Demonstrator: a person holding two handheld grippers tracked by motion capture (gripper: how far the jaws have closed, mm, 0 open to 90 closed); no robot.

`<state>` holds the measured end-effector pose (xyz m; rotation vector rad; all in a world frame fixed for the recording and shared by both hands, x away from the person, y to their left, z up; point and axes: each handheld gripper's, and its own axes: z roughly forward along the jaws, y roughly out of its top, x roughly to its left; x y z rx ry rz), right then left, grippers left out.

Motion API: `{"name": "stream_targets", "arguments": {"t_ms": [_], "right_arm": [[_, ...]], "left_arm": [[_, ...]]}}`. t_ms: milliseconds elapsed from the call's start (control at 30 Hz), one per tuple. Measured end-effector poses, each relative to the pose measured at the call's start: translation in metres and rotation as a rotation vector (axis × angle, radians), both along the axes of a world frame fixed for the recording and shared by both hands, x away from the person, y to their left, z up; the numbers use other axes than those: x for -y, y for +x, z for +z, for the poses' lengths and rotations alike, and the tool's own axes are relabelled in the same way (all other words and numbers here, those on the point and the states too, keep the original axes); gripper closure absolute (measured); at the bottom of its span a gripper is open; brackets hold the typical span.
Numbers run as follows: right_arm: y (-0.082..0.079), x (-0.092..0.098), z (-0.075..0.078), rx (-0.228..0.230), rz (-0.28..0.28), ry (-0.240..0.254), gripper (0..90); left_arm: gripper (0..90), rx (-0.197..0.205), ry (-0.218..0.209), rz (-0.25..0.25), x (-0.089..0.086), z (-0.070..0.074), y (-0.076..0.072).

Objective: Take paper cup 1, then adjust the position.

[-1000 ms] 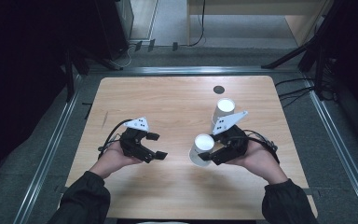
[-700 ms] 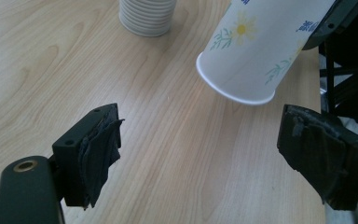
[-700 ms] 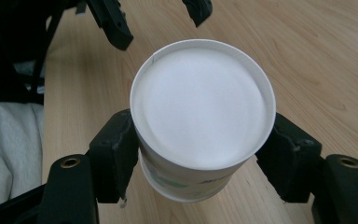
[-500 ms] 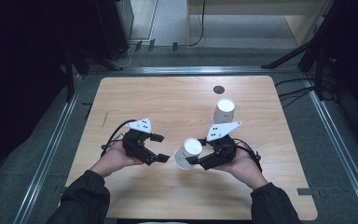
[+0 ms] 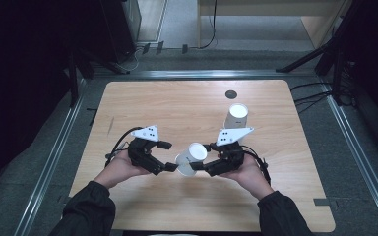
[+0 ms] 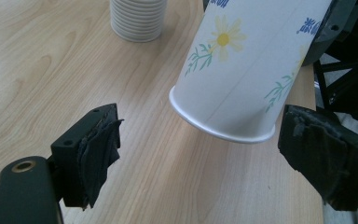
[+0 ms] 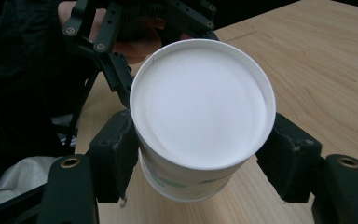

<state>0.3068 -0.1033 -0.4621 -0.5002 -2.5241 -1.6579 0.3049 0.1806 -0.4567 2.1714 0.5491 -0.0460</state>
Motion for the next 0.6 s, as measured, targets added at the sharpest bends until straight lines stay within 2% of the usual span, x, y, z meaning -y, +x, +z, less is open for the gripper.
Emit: {"name": "stream_targets", "arguments": {"t_ms": [167, 300, 600], "right_arm": [[0.000, -0.005, -0.001, 0.004, 0.012, 0.005, 33.8], [0.000, -0.008, -0.001, 0.008, 0.016, 0.004, 33.8], [0.000, -0.009, 0.001, -0.011, 0.022, 0.019, 33.8]], "left_arm": [[12.9, -0.005, 0.007, 0.000, 0.001, -0.001, -0.002], [12.9, -0.001, 0.005, -0.026, 0.003, -0.001, -0.004], [12.7, -0.004, 0.008, -0.044, 0.011, -0.003, -0.005]]}}
